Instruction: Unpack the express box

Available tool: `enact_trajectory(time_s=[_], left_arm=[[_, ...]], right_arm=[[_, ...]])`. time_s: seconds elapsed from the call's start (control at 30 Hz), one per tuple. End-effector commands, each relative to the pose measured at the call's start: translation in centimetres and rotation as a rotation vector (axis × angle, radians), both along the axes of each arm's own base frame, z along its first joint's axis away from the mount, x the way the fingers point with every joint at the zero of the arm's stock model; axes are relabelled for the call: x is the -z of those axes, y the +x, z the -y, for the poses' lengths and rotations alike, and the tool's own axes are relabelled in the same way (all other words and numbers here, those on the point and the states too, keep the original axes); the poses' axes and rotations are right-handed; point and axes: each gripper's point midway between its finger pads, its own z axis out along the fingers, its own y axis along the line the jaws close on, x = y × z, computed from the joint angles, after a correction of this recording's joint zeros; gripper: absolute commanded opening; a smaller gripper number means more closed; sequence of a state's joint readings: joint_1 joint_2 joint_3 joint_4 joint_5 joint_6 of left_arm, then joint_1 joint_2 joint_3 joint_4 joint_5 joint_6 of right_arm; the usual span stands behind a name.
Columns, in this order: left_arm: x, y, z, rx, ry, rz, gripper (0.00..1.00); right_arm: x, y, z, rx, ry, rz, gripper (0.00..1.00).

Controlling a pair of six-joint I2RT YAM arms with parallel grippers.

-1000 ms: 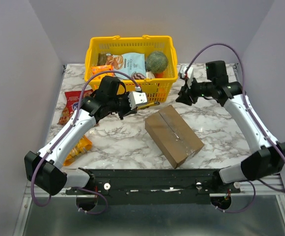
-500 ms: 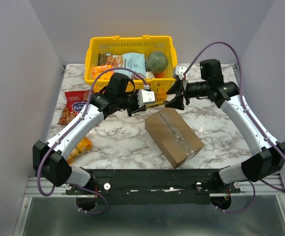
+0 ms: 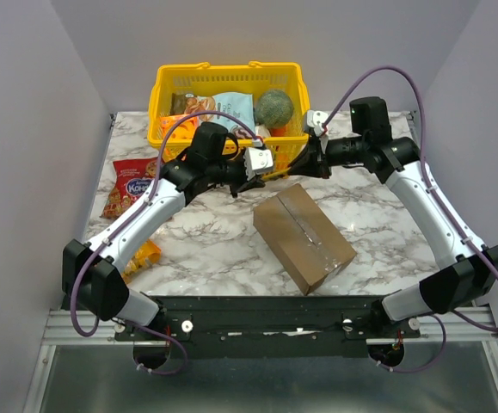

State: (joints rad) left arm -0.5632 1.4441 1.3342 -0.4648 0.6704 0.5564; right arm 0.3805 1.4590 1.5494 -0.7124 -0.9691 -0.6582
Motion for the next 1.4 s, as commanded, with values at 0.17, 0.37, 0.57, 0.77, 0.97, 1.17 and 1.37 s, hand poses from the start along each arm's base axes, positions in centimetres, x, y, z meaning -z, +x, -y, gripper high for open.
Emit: enact_trajectory(time_s=[0.17, 0.37, 0.57, 0.77, 0.97, 1.17, 1.37], left_arm=[[-0.3, 0.3, 1.3, 0.026, -0.034, 0.003, 0.13], [-0.1, 0.2, 1.5, 0.047, -0.032, 0.002, 0.0], [-2.7, 0.1, 2.2, 0.046, -0.135, -0.012, 0.0], [-4.2, 0.2, 3.5, 0.085, -0.214, -0.01, 0.0], [-5.7, 0.5, 5.4, 0.143, -0.31, -0.02, 0.0], [-5.5, 0.9, 6.2, 0.142, -0.327, -0.062, 0.0], [-5.6, 1.2, 6.5, 0.137, -0.344, -0.063, 0.0]], right_arm=[[-1.0, -0.1, 0.2, 0.002, -0.032, 0.016, 0.04], [-0.9, -0.2, 0.2, 0.002, -0.043, -0.013, 0.07], [-4.0, 0.6, 1.1, 0.085, 0.046, -0.116, 0.62], [-4.4, -0.6, 1.4, 0.031, 0.044, -0.081, 0.85], [-3.8, -0.7, 1.4, 0.011, 0.023, -0.112, 0.82], [-3.7, -1.0, 1.5, 0.009, 0.015, -0.119, 0.76], [-2.5, -0.7, 1.7, 0.027, -0.013, -0.127, 0.71]])
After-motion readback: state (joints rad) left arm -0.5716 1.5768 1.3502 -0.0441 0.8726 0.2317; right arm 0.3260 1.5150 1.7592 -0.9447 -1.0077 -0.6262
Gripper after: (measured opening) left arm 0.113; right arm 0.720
